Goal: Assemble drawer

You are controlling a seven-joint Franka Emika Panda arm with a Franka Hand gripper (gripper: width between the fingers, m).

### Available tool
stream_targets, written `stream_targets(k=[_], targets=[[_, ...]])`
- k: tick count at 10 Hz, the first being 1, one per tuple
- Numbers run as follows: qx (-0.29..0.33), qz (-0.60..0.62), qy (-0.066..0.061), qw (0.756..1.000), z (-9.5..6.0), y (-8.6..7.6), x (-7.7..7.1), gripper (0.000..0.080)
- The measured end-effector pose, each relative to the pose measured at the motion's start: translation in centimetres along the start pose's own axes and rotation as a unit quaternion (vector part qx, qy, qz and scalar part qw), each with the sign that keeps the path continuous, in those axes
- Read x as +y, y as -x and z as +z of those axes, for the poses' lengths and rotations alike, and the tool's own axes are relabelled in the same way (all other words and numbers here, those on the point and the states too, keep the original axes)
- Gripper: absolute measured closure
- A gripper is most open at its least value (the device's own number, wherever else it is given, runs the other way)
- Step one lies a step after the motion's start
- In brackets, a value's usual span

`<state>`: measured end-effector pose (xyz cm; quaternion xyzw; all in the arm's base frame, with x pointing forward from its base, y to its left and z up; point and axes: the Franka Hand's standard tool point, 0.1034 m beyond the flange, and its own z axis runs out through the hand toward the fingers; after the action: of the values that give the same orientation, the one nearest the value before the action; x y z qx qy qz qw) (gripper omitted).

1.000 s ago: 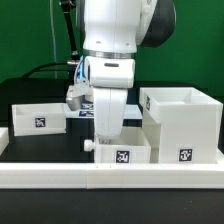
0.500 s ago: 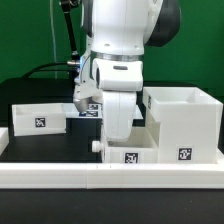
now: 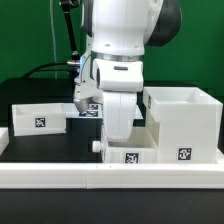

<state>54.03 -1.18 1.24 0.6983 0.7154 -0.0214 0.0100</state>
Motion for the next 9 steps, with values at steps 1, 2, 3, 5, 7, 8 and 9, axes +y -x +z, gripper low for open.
stream_targets(k=[1,2,3,5,7,8,9], targets=[[0.000,0.000,0.000,1.000,0.03,-0.04,-0.01,0.0757],[0.001,0.000,0.001,1.000,0.06,-0.08,0.01,0.0757],[0.001,0.001,0.008,1.000,0.04,-0.05,0.20,0.0757],[0.002,0.001,0.016,1.000,0.14,-0.05,0.16,0.0757],[0.002,0.002,0.015,1.000,0.15,-0.06,0.15,0.0757],[0.003,0.006,0.015,1.000,0.20,-0.33,0.14,0.0757],[0.004,0.005,0.015,1.000,0.19,-0.49,0.15,0.0757]])
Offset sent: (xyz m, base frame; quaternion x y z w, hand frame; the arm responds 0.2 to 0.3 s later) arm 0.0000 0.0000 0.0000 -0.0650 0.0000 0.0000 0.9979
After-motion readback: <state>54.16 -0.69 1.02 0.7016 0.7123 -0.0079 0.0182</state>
